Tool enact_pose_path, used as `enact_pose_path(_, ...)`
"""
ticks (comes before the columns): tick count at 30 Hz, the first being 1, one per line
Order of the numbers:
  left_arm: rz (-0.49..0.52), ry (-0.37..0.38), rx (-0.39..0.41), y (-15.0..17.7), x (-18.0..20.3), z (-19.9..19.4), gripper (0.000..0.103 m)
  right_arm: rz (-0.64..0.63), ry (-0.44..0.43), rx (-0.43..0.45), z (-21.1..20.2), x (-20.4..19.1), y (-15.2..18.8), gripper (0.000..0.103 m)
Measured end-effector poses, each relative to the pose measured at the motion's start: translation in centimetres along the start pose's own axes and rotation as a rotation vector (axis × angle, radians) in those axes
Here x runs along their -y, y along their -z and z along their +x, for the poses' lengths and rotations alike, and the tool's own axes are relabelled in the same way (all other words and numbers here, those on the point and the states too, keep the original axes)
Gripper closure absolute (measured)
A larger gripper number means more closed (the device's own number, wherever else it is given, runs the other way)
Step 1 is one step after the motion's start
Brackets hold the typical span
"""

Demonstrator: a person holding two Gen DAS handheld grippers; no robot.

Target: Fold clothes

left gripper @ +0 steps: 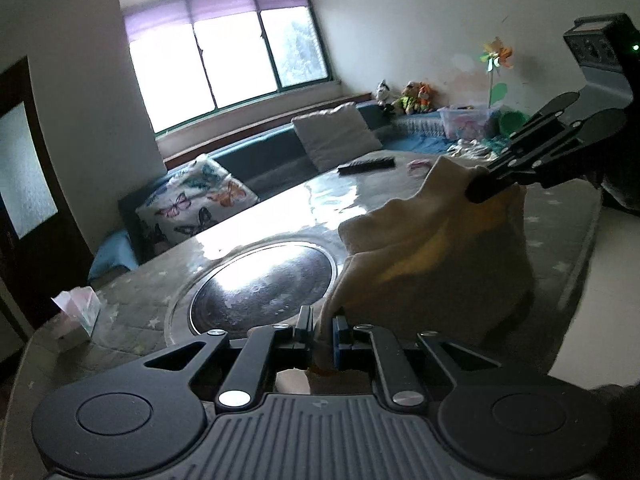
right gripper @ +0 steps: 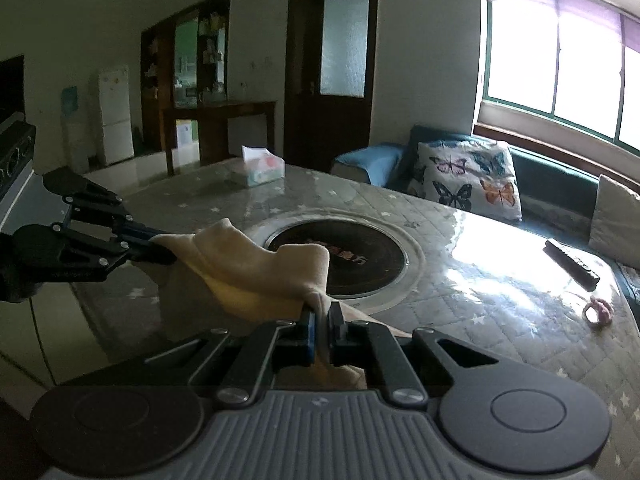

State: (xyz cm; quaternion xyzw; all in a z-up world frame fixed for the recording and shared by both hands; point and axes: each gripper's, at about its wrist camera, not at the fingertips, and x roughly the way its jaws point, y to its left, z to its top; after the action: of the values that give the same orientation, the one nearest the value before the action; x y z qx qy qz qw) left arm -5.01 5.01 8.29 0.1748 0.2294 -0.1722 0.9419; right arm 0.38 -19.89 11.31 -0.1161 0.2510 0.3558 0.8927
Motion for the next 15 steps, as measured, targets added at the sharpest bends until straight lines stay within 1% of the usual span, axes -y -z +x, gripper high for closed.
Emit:
enact_pose_path(3, -0.006, 0.002, -0.040, -0.3, -1.2, 3.3, 0.093, 0.016, 0.009, -0.043, 3.3, 1.6, -0.8, 0.098)
enact_pose_path(5, -0.028, 0.003, -0.077, -0.2, -2.0, 5.8, 0.093, 0.040, 0.011, -0.077, 5.6, 2.8, -0.9, 0.098)
enact_pose_path(7, -0.046, -0.004, -0.108, 0.2, -2.5, 7.7, 0.093, 0.077, 0.010, -0.115, 8.0, 4.0, -0.8, 0.098)
enact_pose_path(10, -0.073, -0.017, -0.154, 0.8, -3.1, 10.6, 0.093, 0.111, 0.019, -0.143, 10.7, 4.9, 0.2, 0.098)
enact_pose_path(13, -0.100, -0.011, -0.185, 1.5, -3.7, 12.0, 0.092, 0.140, 0.026, -0.166, 13.0, 5.7, 1.2, 0.097)
enact_pose_path(15, -0.105, -0.013, -0.196, 1.9, -3.9, 12.4, 0.090, 0.155, 0.027, -0.187, 14.0, 6.0, 1.8, 0.095)
